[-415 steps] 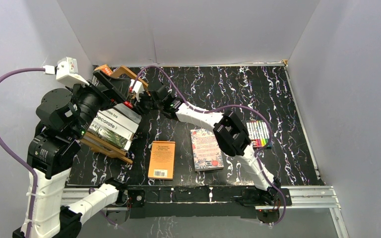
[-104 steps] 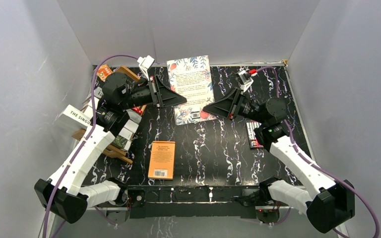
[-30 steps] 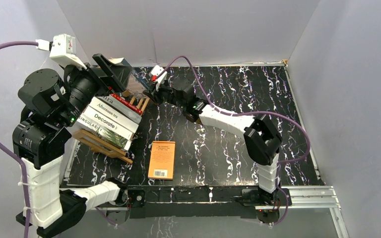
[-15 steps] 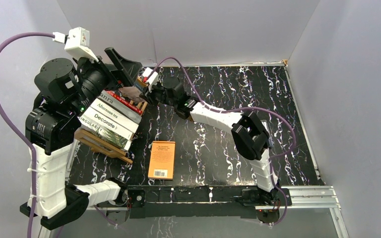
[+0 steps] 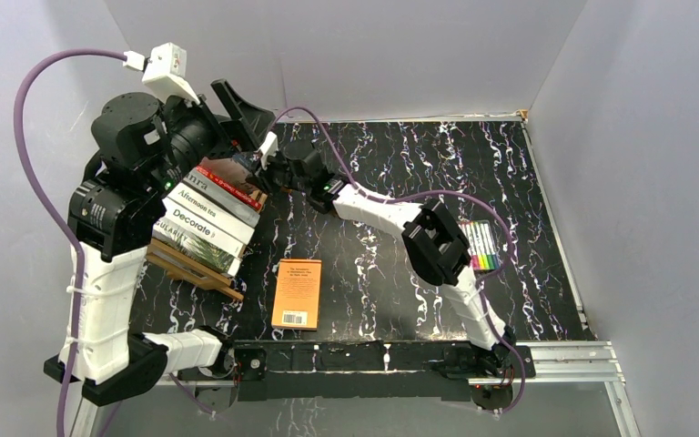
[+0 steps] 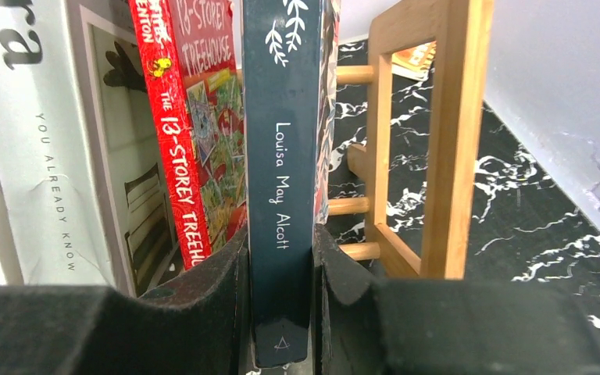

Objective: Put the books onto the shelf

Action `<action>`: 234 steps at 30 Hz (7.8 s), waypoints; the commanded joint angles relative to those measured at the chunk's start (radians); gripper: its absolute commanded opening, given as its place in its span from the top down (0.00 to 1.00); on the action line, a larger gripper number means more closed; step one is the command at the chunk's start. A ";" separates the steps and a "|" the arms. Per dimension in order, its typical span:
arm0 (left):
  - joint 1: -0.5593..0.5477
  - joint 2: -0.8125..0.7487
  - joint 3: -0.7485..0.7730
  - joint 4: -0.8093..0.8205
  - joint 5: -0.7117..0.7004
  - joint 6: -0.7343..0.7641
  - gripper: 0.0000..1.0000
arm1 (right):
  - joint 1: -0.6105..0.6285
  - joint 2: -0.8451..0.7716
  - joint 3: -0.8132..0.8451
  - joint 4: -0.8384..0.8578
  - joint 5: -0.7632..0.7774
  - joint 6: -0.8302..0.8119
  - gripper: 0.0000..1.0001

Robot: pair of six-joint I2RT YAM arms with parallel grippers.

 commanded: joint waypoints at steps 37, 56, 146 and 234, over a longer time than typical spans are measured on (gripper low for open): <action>0.007 -0.018 -0.008 0.011 0.027 0.007 0.14 | -0.017 -0.114 -0.003 -0.031 -0.087 0.017 0.54; 0.007 -0.140 -0.398 -0.022 0.071 0.079 0.12 | -0.026 -0.753 -0.705 -0.321 -0.005 0.365 0.34; -0.233 0.126 -1.206 0.357 0.288 -0.381 0.59 | -0.044 -0.694 -1.293 -0.148 -0.047 1.171 0.38; -0.002 -0.015 -1.022 0.412 0.604 -0.286 0.16 | -0.198 -1.325 -1.508 0.353 -0.166 1.084 1.00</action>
